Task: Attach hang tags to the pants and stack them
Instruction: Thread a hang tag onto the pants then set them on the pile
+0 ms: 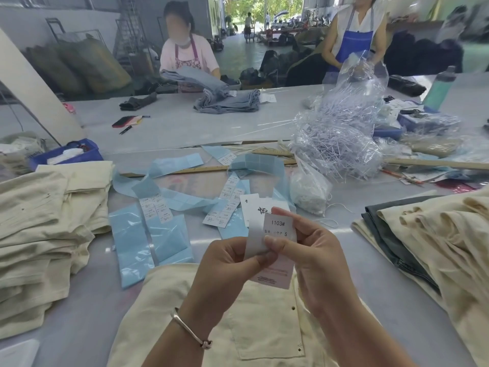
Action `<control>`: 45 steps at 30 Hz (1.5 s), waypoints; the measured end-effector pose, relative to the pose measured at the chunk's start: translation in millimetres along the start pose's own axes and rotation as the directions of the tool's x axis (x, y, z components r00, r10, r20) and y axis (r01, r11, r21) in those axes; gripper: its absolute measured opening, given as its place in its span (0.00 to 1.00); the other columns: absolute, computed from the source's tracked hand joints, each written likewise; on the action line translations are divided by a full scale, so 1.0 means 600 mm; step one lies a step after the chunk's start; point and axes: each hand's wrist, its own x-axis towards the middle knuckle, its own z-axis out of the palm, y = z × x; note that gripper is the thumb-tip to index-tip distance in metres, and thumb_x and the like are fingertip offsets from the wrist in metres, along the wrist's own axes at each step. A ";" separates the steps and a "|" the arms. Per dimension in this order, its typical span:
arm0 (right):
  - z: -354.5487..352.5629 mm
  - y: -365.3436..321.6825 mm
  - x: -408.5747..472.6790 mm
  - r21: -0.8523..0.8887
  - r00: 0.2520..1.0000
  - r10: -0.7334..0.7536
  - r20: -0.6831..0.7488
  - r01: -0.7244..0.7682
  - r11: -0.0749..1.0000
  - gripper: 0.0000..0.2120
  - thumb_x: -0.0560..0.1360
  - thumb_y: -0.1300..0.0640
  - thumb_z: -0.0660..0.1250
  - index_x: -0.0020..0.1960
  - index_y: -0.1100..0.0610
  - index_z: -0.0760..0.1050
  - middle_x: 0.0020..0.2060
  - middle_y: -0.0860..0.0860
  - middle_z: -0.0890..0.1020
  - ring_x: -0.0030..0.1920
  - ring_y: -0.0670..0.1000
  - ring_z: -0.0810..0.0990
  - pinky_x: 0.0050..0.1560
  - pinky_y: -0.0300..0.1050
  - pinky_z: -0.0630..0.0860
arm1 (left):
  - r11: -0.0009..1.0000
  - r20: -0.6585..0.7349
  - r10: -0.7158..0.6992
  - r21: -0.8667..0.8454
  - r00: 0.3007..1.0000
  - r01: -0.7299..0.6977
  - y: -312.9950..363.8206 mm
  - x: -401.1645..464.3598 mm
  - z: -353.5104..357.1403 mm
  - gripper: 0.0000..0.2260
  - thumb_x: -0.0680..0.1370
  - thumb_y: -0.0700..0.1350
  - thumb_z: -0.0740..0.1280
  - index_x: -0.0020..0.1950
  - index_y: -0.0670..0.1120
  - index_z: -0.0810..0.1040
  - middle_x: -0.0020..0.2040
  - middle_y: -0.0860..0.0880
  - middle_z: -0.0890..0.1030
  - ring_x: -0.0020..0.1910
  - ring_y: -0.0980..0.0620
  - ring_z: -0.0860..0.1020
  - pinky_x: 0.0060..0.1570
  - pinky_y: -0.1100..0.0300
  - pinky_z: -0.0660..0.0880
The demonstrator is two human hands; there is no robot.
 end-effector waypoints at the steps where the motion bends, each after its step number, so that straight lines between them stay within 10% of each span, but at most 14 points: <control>1: 0.000 0.002 0.000 0.009 1.000 0.017 -0.013 -0.017 1.000 0.26 0.56 0.64 0.76 0.54 0.57 0.83 0.44 0.61 0.85 0.42 0.56 0.83 0.44 0.50 0.81 | 1.000 0.009 -0.005 -0.007 1.000 0.005 -0.003 -0.001 0.001 0.09 0.71 0.43 0.75 0.50 0.42 0.86 0.47 0.40 0.85 0.47 0.46 0.83 0.50 0.52 0.81; 11: -0.016 0.018 0.015 -0.014 0.973 -0.044 -0.225 0.042 0.999 0.19 0.62 0.63 0.75 0.52 0.56 0.82 0.46 0.61 0.85 0.43 0.58 0.84 0.44 0.56 0.83 | 0.996 0.091 -0.083 0.023 0.992 0.081 -0.034 -0.009 0.005 0.12 0.71 0.43 0.72 0.49 0.37 0.85 0.47 0.38 0.85 0.49 0.39 0.83 0.53 0.46 0.80; 17: -0.032 0.044 0.008 -0.472 0.910 -0.349 -0.223 0.213 0.856 0.06 0.73 0.50 0.70 0.49 0.45 0.82 0.33 0.52 0.84 0.33 0.54 0.83 0.33 0.47 0.80 | 0.991 0.079 -0.122 -0.036 0.989 0.125 -0.053 0.010 0.029 0.11 0.70 0.43 0.74 0.50 0.40 0.85 0.47 0.39 0.85 0.45 0.46 0.83 0.46 0.55 0.79; 25: -0.157 0.073 0.063 -0.644 0.875 -0.314 -0.370 0.002 0.765 0.04 0.77 0.47 0.65 0.49 0.46 0.75 0.25 0.54 0.80 0.25 0.50 0.78 0.27 0.43 0.74 | 0.971 -0.027 -0.230 -0.071 0.973 0.228 -0.114 0.049 0.101 0.08 0.67 0.43 0.78 0.44 0.43 0.86 0.43 0.40 0.85 0.39 0.48 0.84 0.37 0.58 0.79; 31: -0.319 0.093 0.175 -0.871 0.889 -0.259 -0.378 -0.247 0.426 0.05 0.77 0.57 0.67 0.41 0.53 0.76 0.32 0.47 0.77 0.35 0.49 0.75 0.32 0.43 0.66 | 0.948 -0.236 -0.317 -0.078 0.919 0.307 -0.146 0.099 0.097 0.12 0.64 0.46 0.75 0.46 0.44 0.85 0.44 0.43 0.86 0.39 0.48 0.84 0.35 0.59 0.79; 41: -0.352 0.132 0.381 -0.984 0.983 0.056 -0.173 -0.171 -0.051 0.18 0.77 0.60 0.60 0.65 0.49 0.73 0.60 0.52 0.77 0.61 0.54 0.74 0.52 0.45 0.71 | 0.942 -0.330 -0.332 -0.067 0.884 0.329 -0.174 0.133 0.054 0.09 0.70 0.51 0.71 0.48 0.51 0.85 0.45 0.43 0.86 0.41 0.43 0.84 0.43 0.48 0.81; 45: -0.351 0.139 0.410 -0.965 0.968 0.062 -0.241 -0.233 -0.120 0.12 0.75 0.64 0.59 0.50 0.53 0.77 0.53 0.54 0.78 0.50 0.56 0.76 0.42 0.44 0.72 | 0.935 -0.340 -0.346 -0.055 0.874 0.349 -0.180 0.143 0.042 0.09 0.69 0.52 0.71 0.47 0.52 0.85 0.44 0.44 0.86 0.39 0.46 0.84 0.38 0.53 0.80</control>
